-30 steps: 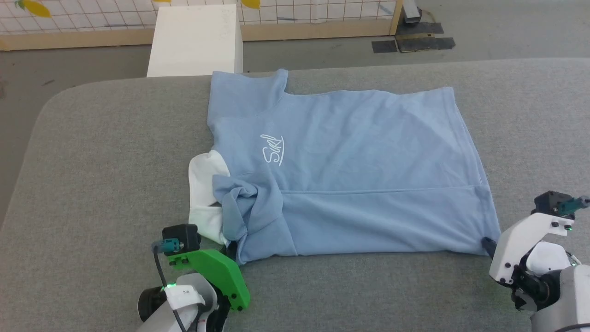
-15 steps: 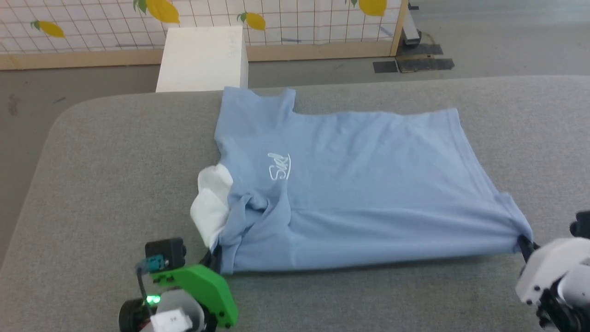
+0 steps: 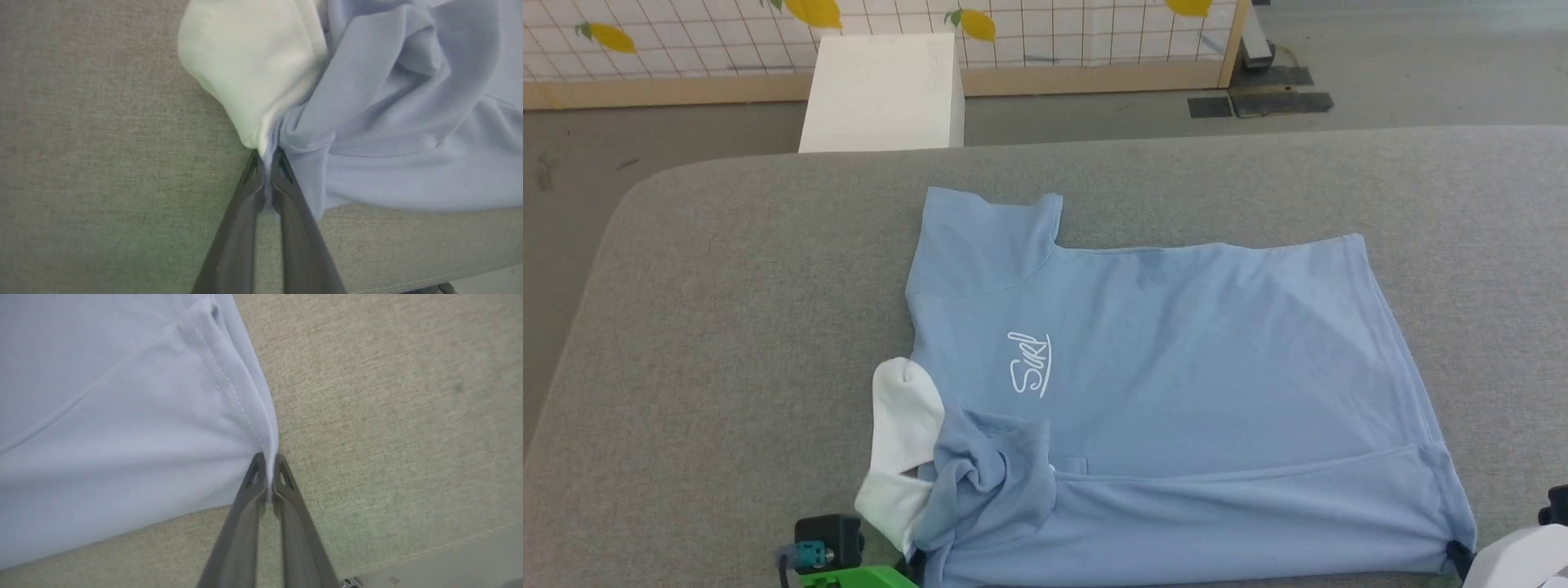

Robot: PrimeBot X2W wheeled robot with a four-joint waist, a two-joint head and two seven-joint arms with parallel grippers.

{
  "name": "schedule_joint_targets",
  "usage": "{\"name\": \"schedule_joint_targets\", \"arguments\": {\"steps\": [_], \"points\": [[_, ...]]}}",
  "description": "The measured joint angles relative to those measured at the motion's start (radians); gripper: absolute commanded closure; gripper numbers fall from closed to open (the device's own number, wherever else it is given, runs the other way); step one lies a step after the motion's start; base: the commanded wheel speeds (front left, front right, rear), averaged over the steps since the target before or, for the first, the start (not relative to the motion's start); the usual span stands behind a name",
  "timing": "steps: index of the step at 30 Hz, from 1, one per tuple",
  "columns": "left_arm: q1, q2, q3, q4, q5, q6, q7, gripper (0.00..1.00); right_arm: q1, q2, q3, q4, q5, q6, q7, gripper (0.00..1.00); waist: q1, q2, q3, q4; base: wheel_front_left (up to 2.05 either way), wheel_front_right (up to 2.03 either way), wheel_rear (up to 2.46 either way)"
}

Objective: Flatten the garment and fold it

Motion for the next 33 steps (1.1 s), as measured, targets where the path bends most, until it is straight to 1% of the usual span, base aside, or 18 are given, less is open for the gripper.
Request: {"name": "schedule_joint_targets", "arguments": {"steps": [3, 4, 5, 6, 7, 8, 10, 13, 16, 19, 22, 25, 27, 29, 33], "points": [[-0.007, -0.023, -0.003, 0.041, -0.006, -0.023, -0.006, 1.0, -0.007, -0.005, 0.014, 0.045, 0.004, 0.0, -0.032, 1.0, 0.0, 0.0, 0.012, 0.002, 0.0, 0.0, 0.0], [-0.01, -0.028, -0.001, 0.05, -0.007, -0.028, -0.007, 0.94, -0.007, -0.007, 0.019, 0.052, 0.004, 0.0, -0.043, 1.0, 0.0, 0.0, 0.014, 0.002, 0.0, 0.0, 0.0], [-0.011, -0.034, 0.004, 0.055, -0.013, -0.034, -0.016, 0.56, -0.008, -0.008, 0.023, 0.056, 0.005, 0.0, -0.053, 1.0, 0.0, 0.0, 0.014, 0.003, 0.0, 0.0, 0.0], [-0.011, -0.037, 0.005, 0.058, -0.015, -0.036, -0.023, 0.0, -0.008, -0.008, 0.024, 0.058, 0.01, 0.0, -0.063, 0.61, 0.0, 0.0, 0.013, 0.003, 0.0, 0.0, 0.0], [-0.011, -0.036, 0.005, 0.06, -0.015, -0.042, -0.025, 0.0, -0.008, -0.008, 0.025, 0.058, 0.014, 0.0, -0.075, 0.4, 0.0, 0.0, 0.011, 0.004, 0.0, 0.0, 0.0], [-0.012, -0.035, 0.006, 0.058, -0.015, -0.049, -0.032, 0.0, -0.007, -0.008, 0.026, 0.053, 0.017, 0.0, -0.087, 0.0, 0.0, 0.0, 0.007, 0.004, 0.0, 0.0, 0.0], [-0.012, -0.031, 0.015, 0.039, -0.016, -0.059, -0.049, 0.0, -0.003, -0.006, 0.025, 0.035, 0.024, 0.0, -0.116, 0.0, 0.0, 0.0, 0.0, 0.005, 0.0, 0.0, 0.0], [-0.013, -0.001, 0.033, -0.013, -0.004, -0.07, -0.089, 0.0, 0.01, -0.006, 0.029, -0.026, 0.03, -0.001, -0.18, 0.0, 0.0, 0.0, -0.01, 0.006, 0.0, 0.0, 0.0], [-0.03, 0.042, 0.053, -0.079, 0.041, -0.089, -0.136, 0.0, 0.03, -0.006, 0.056, -0.104, 0.038, -0.001, -0.277, 0.0, 0.0, 0.0, -0.014, 0.004, 0.0, 0.0, 0.0], [-0.084, 0.075, 0.077, -0.119, 0.093, -0.115, -0.195, 0.0, 0.035, -0.009, 0.112, -0.184, 0.044, -0.001, -0.404, 0.0, 0.0, 0.0, -0.009, -0.002, 0.0, 0.0, 0.0], [-0.182, 0.109, 0.083, -0.105, 0.155, -0.171, -0.231, 0.0, 0.027, -0.045, 0.185, -0.239, 0.047, -0.001, -0.524, 0.0, 0.0, 0.0, 0.008, -0.012, 0.0, 0.0, 0.0], [-0.301, 0.125, 0.081, -0.056, 0.188, -0.244, -0.234, 0.0, 0.0, -0.106, 0.253, -0.245, 0.048, -0.001, -0.616, 0.0, 0.0, 0.0, 0.033, -0.023, 0.0, 0.0, 0.0], [-0.389, 0.132, 0.082, -0.006, 0.211, -0.284, -0.219, 0.0, -0.031, -0.136, 0.295, -0.242, 0.054, -0.001, -0.659, 0.0, 0.0, 0.0, 0.055, -0.03, 0.0, 0.0, 0.0], [-0.493, 0.133, 0.09, 0.057, 0.221, -0.325, -0.197, 0.0, -0.075, -0.161, 0.336, -0.238, 0.06, -0.001, -0.686, 0.0, 0.0, 0.0, 0.084, -0.04, 0.0, 0.0, 0.0], [-0.679, 0.135, 0.095, 0.169, 0.236, -0.389, -0.135, 0.0, -0.155, -0.175, 0.385, -0.232, 0.065, -0.001, -0.705, 0.0, 0.0, 0.0, 0.146, -0.06, 0.0, 0.0, 0.0]]}}
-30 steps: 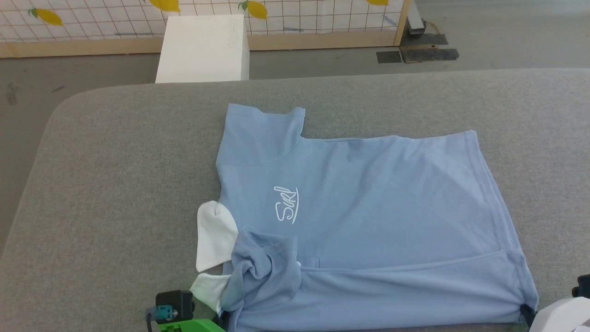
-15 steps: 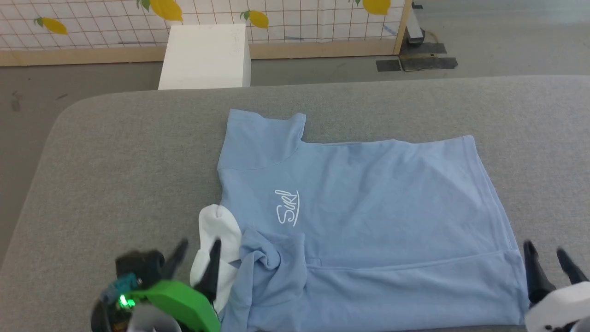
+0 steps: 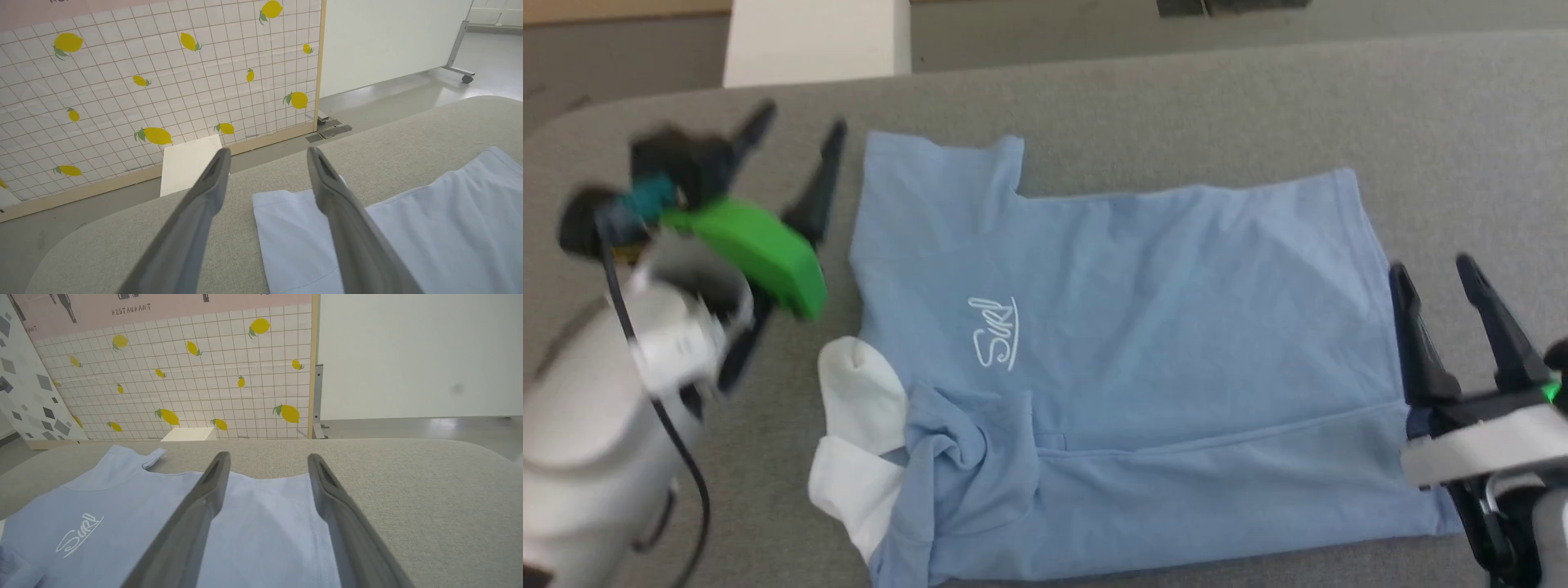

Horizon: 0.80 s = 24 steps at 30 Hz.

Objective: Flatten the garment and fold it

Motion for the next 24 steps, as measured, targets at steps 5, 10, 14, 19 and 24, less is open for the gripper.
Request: {"name": "schedule_joint_targets", "arguments": {"steps": [5, 10, 14, 19, 24], "points": [[-0.211, -0.001, 0.012, 0.165, -0.024, -0.068, 0.136, 0.0, -0.091, 0.009, 0.055, 0.013, 0.006, 0.0, -0.008, 0.0, 0.0, 0.0, 0.092, -0.035, 0.0, 0.0, 0.0], [-0.347, 0.018, 0.036, 0.292, -0.087, -0.082, 0.34, 0.0, -0.165, 0.036, 0.111, 0.033, 0.006, 0.0, -0.031, 0.0, 0.0001, 0.0, 0.181, -0.083, 0.0, 0.0, 0.0], [-0.403, 0.04, 0.043, 0.323, -0.122, -0.073, 0.481, 0.0, -0.184, 0.06, 0.122, 0.047, 0.007, 0.0, -0.052, 0.0, 0.0001, 0.0, 0.241, -0.129, 0.0, 0.0, 0.0], [-0.421, 0.056, 0.021, 0.32, -0.153, -0.031, 0.674, 0.0, -0.185, 0.075, 0.12, 0.07, 0.013, 0.0, -0.069, 0.0, 0.0002, 0.0, 0.298, -0.183, 0.0, 0.0, 0.0], [-0.424, 0.102, -0.002, 0.279, -0.148, 0.051, 0.811, 0.0, -0.186, 0.079, 0.123, 0.081, 0.015, 0.0, -0.073, 0.0, 0.0001, 0.0, 0.337, -0.221, 0.0, 0.0, 0.0]]}}
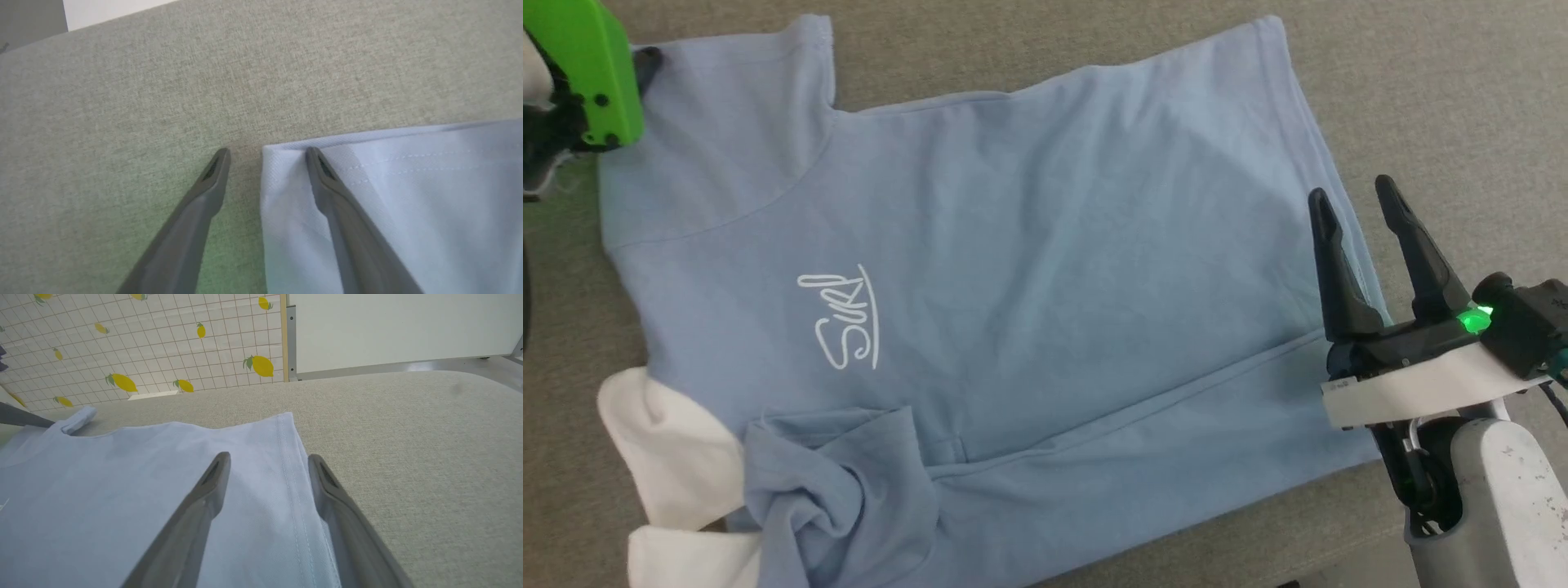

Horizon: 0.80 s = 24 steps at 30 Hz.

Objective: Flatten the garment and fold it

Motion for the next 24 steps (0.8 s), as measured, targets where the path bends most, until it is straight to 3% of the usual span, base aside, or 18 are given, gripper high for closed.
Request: {"name": "schedule_joint_targets", "arguments": {"steps": [2, 3, 4, 5, 8, 11, 20, 24], "points": [[0.0, 0.015, 0.002, -0.021, 0.0, 0.032, 0.033, 0.0, -0.007, -0.002, 0.006, 0.0, 0.002, 0.0, 0.0, 0.0, 0.0, 0.0, 0.012, -0.011, 0.0, 0.0, 0.0], [-0.001, 0.024, 0.001, -0.036, -0.002, 0.042, 0.054, 0.16, -0.016, -0.005, 0.009, 0.0, 0.002, 0.0, 0.003, 0.0, 0.0, 0.0, 0.016, -0.015, 0.0, 0.0, 0.0], [-0.001, 0.03, 0.001, -0.049, -0.002, 0.044, 0.07, 0.78, -0.025, -0.007, 0.01, 0.0, 0.002, 0.0, 0.006, 0.0, 0.0, 0.0, 0.019, -0.017, 0.0, 0.0, 0.0], [-0.001, 0.036, 0.004, -0.065, -0.007, 0.049, 0.083, 1.0, -0.039, -0.011, 0.013, -0.001, 0.002, 0.0, 0.012, 0.0, 0.0, 0.0, 0.022, -0.019, 0.0, 0.0, 0.0], [0.004, 0.043, 0.006, -0.103, -0.024, 0.057, 0.097, 1.0, -0.1, -0.029, 0.002, 0.009, 0.001, 0.0, 0.055, 0.0, 0.0, 0.0, 0.026, -0.016, 0.0, 0.0, 0.0], [0.012, 0.043, 0.002, -0.133, -0.025, 0.058, 0.099, 1.0, -0.206, -0.031, -0.022, 0.056, -0.002, 0.0, 0.165, 0.0, 0.0, 0.0, 0.027, -0.01, 0.0, 0.0, 0.0], [0.01, 0.031, -0.01, -0.171, -0.025, 0.057, 0.09, 1.0, -0.62, 0.02, -0.11, 0.411, 0.018, 0.0, 0.681, 0.0, -0.0001, 0.0, 0.036, 0.018, 0.0, 0.0, 0.0], [0.001, 0.017, -0.017, -0.174, -0.021, 0.046, 0.074, 1.0, -0.718, 0.03, -0.153, 0.537, -0.036, 0.0, 0.837, 0.0, -0.0001, 0.0, 0.047, 0.039, 0.0, 0.0, 0.0]]}}
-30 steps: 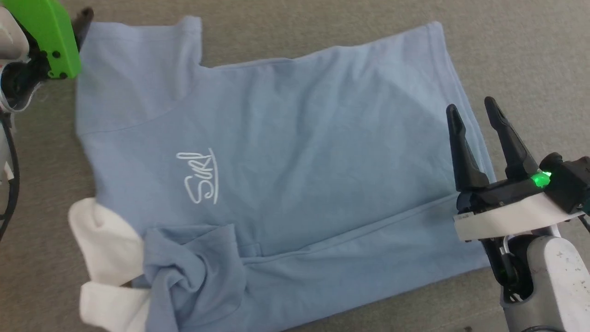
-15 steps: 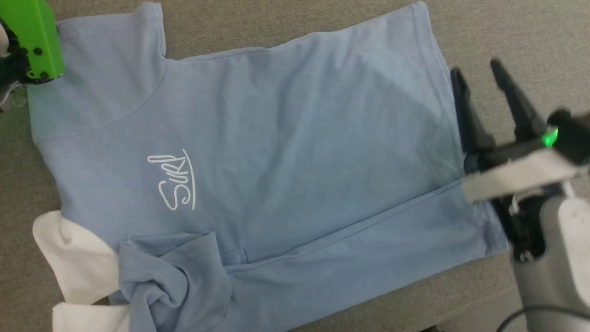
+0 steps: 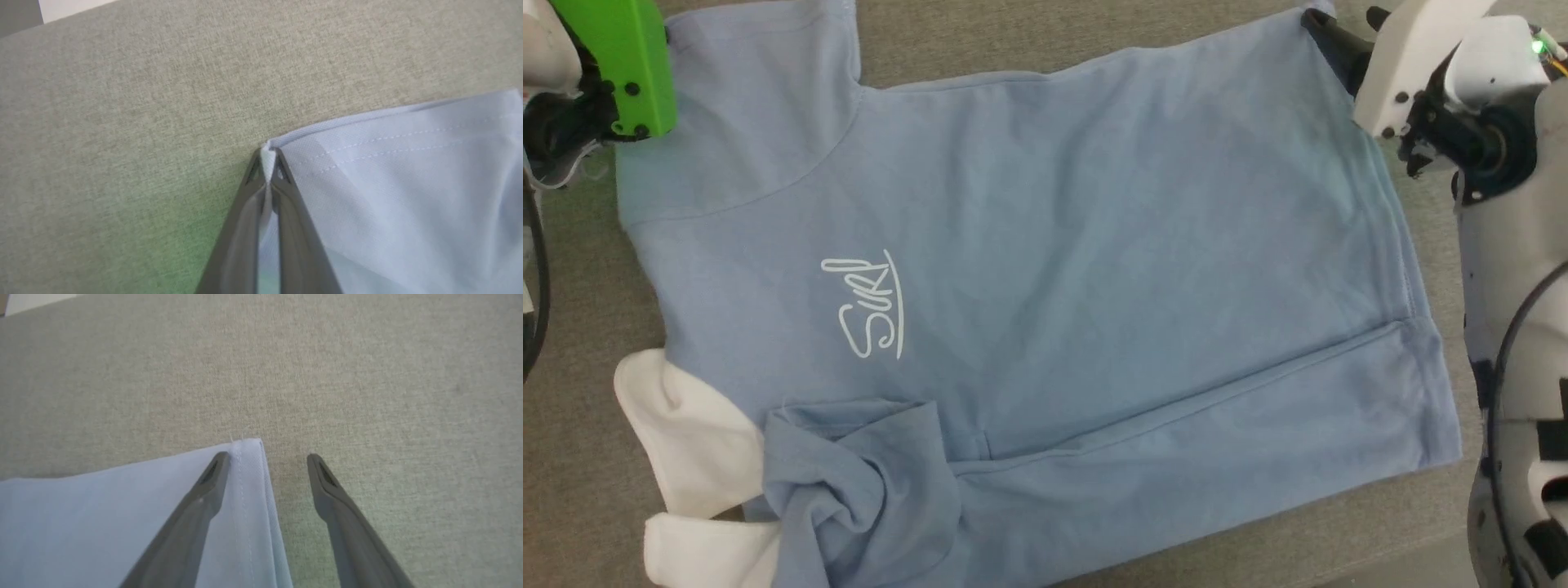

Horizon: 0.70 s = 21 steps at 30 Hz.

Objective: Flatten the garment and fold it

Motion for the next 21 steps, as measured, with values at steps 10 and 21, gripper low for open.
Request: {"name": "schedule_joint_targets", "arguments": {"steps": [10, 21], "points": [[-0.028, -0.029, -0.007, 0.01, 0.025, -0.05, -0.072, 1.0, -0.116, 0.018, -0.042, 0.082, -0.12, 0.0, 0.226, 1.0, -0.0001, 0.0, 0.03, 0.036, 0.0, 0.0, 0.0], [-0.077, -0.07, -0.015, 0.116, 0.174, -0.122, -0.453, 1.0, -0.087, 0.026, -0.059, 0.03, -0.168, 0.0, -0.012, 1.0, 0.0, 0.0, 0.005, 0.039, 0.0, 0.0, 0.0]]}}
